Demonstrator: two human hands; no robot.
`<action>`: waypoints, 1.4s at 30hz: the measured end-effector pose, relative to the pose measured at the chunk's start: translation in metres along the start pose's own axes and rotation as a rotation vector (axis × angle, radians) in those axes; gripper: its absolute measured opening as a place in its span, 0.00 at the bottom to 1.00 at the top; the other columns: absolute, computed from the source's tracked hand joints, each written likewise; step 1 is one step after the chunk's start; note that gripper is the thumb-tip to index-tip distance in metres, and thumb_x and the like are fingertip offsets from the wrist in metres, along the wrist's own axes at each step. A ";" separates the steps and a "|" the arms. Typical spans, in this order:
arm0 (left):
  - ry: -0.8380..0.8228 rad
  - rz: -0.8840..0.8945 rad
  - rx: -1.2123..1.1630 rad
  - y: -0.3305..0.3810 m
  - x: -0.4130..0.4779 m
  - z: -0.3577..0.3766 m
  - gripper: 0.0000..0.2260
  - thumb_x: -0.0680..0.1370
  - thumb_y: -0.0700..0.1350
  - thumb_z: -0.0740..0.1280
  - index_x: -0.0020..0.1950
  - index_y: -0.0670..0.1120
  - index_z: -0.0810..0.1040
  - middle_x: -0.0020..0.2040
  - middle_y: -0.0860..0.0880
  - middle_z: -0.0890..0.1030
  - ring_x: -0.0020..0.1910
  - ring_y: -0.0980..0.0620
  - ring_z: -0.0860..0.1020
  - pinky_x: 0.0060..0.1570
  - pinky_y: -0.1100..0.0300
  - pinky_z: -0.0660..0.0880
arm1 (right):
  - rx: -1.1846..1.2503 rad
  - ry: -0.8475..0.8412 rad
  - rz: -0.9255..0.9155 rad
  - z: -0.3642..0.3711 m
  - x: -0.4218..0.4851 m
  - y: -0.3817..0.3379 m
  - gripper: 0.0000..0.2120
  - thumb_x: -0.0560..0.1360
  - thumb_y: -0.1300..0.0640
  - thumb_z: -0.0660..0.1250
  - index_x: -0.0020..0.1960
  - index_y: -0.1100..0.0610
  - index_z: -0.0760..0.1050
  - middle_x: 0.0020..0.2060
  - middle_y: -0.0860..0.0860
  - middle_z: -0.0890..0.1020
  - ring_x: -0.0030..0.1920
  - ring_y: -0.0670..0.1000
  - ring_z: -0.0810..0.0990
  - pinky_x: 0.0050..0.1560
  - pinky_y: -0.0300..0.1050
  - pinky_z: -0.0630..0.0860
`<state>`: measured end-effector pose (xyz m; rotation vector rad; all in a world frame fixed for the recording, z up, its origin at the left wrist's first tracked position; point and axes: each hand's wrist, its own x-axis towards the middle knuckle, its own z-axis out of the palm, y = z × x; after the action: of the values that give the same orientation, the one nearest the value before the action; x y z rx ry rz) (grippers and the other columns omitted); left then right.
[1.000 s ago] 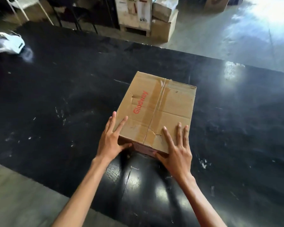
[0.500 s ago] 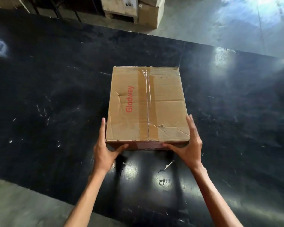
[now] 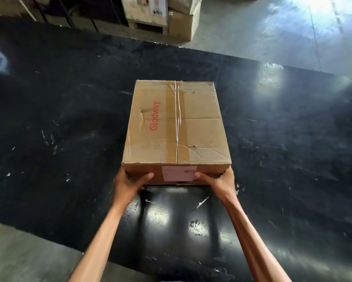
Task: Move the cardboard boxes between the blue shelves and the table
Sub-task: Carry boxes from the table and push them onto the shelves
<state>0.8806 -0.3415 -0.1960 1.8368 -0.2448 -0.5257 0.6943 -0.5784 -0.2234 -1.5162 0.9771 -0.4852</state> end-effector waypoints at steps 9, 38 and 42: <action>0.216 0.417 0.175 0.126 -0.012 0.000 0.59 0.58 0.69 0.81 0.82 0.66 0.50 0.69 0.64 0.76 0.66 0.61 0.77 0.64 0.59 0.75 | -0.134 0.242 -0.442 -0.011 -0.008 -0.114 0.64 0.59 0.27 0.79 0.82 0.34 0.42 0.65 0.31 0.76 0.58 0.42 0.82 0.64 0.53 0.80; 1.351 0.536 0.463 0.165 -0.254 -0.276 0.60 0.61 0.73 0.76 0.84 0.59 0.47 0.77 0.46 0.71 0.74 0.51 0.72 0.70 0.50 0.73 | 0.238 -0.515 -1.193 0.257 -0.179 -0.296 0.57 0.66 0.29 0.76 0.84 0.45 0.51 0.74 0.35 0.67 0.70 0.32 0.70 0.68 0.27 0.68; 1.575 0.477 0.537 0.156 -0.343 -0.290 0.60 0.60 0.71 0.77 0.84 0.59 0.49 0.78 0.57 0.68 0.74 0.59 0.71 0.69 0.64 0.70 | 0.359 -0.729 -1.206 0.280 -0.258 -0.300 0.55 0.68 0.29 0.75 0.84 0.49 0.53 0.75 0.40 0.69 0.72 0.40 0.73 0.70 0.36 0.71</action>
<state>0.7305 -0.0026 0.1021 2.0546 0.2934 1.4337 0.8568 -0.2228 0.0632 -1.6186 -0.6503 -0.7850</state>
